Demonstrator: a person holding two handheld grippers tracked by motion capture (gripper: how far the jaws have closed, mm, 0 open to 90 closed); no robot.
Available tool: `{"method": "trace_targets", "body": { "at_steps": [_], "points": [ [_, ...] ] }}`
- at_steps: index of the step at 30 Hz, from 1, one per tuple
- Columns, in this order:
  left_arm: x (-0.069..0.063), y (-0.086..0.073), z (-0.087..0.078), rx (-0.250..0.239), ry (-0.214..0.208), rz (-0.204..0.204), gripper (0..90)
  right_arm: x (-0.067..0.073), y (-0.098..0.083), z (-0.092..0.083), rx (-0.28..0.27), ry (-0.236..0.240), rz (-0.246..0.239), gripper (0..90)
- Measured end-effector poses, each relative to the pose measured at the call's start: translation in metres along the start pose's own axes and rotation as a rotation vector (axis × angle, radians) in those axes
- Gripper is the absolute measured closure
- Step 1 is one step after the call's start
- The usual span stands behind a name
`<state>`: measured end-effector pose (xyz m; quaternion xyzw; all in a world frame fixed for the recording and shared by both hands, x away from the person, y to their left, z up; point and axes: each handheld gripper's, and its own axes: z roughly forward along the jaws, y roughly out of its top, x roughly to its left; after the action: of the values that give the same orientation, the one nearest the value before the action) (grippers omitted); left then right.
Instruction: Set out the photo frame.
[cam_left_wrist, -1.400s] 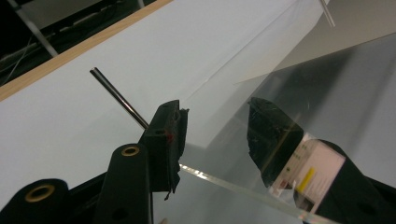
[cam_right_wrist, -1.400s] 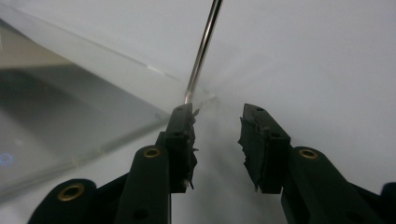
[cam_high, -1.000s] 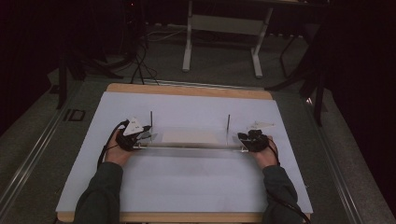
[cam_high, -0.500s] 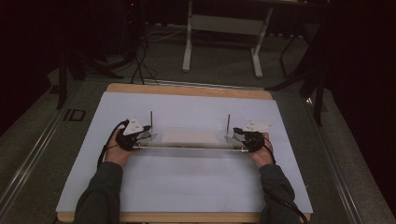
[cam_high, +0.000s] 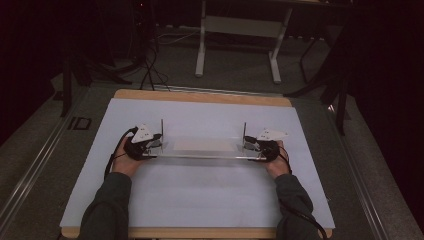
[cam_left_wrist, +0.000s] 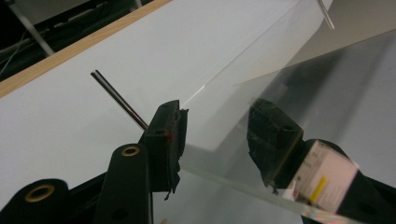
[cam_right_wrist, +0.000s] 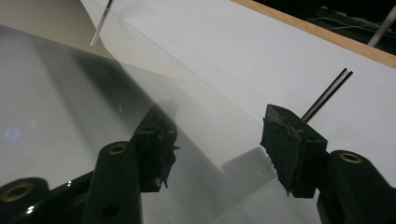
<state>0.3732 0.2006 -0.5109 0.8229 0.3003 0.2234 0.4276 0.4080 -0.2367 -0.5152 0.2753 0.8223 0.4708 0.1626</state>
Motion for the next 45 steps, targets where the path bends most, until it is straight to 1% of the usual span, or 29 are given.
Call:
{"method": "trace_targets", "body": {
  "at_steps": [8, 11, 16, 17, 20, 23, 27, 31, 35, 36, 40, 41, 45],
  "points": [
    [0.003, 0.001, 0.000, -0.002, -0.010, -0.007, 53.4, -0.003, 0.003, 0.000, 0.005, 0.020, 0.005, 44.0],
    [0.004, 0.002, 0.000, -0.007, -0.016, -0.016, 53.4, -0.005, 0.003, 0.000, 0.003, 0.027, 0.007, 44.2],
    [0.008, 0.003, 0.000, -0.017, -0.026, -0.034, 53.1, -0.008, 0.006, 0.001, -0.003, 0.037, 0.023, 43.9],
    [0.009, 0.004, 0.000, -0.022, -0.028, -0.041, 52.9, -0.008, 0.006, 0.001, -0.008, 0.039, 0.030, 42.9],
    [0.010, 0.005, 0.000, -0.035, -0.028, -0.056, 52.5, -0.011, 0.006, 0.001, -0.032, 0.056, 0.071, 40.6],
    [0.012, 0.006, 0.001, -0.041, -0.024, -0.061, 52.5, -0.013, 0.008, 0.002, -0.047, 0.058, 0.089, 40.0],
    [0.014, 0.007, 0.001, -0.048, -0.020, -0.067, 52.4, -0.016, 0.010, 0.002, -0.047, 0.074, 0.109, 40.0],
    [0.015, 0.007, 0.002, -0.054, -0.024, -0.075, 52.2, -0.019, 0.011, 0.003, -0.043, 0.090, 0.114, 40.2],
    [0.018, 0.008, 0.003, -0.069, -0.025, -0.093, 52.0, -0.023, 0.012, 0.003, -0.062, 0.112, 0.132, 40.2],
    [0.019, 0.009, 0.003, -0.066, -0.030, -0.101, 51.9, -0.024, 0.012, 0.003, -0.072, 0.112, 0.137, 40.0],
    [0.021, 0.010, 0.004, -0.061, -0.036, -0.107, 51.8, -0.026, 0.013, 0.005, -0.080, 0.112, 0.154, 37.8],
    [0.021, 0.010, 0.004, -0.062, -0.036, -0.111, 51.9, -0.026, 0.012, 0.005, -0.083, 0.099, 0.158, 36.4],
    [0.022, 0.010, 0.005, -0.069, -0.040, -0.123, 51.5, -0.026, 0.011, 0.006, -0.096, 0.082, 0.183, 34.5]
  ]
}}
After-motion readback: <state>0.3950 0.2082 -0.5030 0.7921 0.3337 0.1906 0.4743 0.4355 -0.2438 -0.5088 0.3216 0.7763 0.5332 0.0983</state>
